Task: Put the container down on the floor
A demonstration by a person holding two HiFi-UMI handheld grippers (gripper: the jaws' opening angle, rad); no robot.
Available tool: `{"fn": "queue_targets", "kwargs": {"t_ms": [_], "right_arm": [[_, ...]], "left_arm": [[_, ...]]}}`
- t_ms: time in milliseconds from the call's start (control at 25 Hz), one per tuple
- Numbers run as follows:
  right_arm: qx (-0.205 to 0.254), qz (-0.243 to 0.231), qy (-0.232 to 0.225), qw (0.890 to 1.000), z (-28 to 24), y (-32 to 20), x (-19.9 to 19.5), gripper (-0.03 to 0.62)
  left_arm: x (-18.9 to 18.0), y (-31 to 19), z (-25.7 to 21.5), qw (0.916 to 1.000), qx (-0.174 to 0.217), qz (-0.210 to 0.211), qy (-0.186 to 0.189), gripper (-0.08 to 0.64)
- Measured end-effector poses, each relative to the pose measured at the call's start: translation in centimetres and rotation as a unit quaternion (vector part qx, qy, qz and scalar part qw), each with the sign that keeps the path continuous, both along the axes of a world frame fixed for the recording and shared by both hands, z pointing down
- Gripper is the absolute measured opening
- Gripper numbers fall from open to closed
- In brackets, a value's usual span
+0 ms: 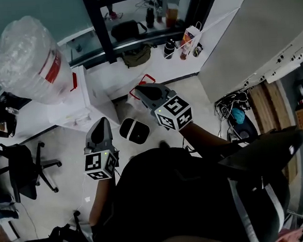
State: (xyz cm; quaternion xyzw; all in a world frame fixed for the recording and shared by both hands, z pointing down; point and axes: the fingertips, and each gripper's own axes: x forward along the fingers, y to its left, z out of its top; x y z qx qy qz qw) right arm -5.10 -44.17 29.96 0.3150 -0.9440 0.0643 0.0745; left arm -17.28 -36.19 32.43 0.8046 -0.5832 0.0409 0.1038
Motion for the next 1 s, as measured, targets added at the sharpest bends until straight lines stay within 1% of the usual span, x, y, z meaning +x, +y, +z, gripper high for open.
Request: {"fn": "queue_targets", "kwargs": {"t_ms": [120, 240, 280, 440, 760, 1000], "right_arm": [[-0.005, 0.002, 0.004, 1.0, -0.2, 0.0, 0.0, 0.008], [-0.006, 0.002, 0.0, 1.0, -0.2, 0.2, -0.1, 0.008], [-0.007, 0.002, 0.0, 1.0, -0.1, 0.4, -0.1, 0.008], [-0.01, 0.003, 0.0, 1.0, 0.2, 0.6, -0.2, 0.008], [0.003, -0.001, -0.009, 1.0, -0.5, 1.3, -0.2, 0.008], [-0.002, -0.003, -0.011, 1.0, -0.4, 1.7, -0.3, 0.008]], "left_arm": [[-0.3, -0.2, -0.4, 0.9998, 0.01, -0.006, -0.014, 0.011], [-0.9, 0.0, -0.5, 0.9984, 0.021, -0.027, -0.044, 0.011], [-0.9, 0.1, -0.5, 0.9982, 0.022, -0.03, -0.048, 0.011], [-1.0, 0.4, -0.3, 0.9986, 0.018, -0.028, -0.041, 0.011], [-0.9, 0.9, -0.6, 0.9985, 0.022, -0.037, -0.032, 0.011], [-1.2, 1.1, -0.1, 0.9986, 0.013, -0.04, -0.031, 0.011]]}}
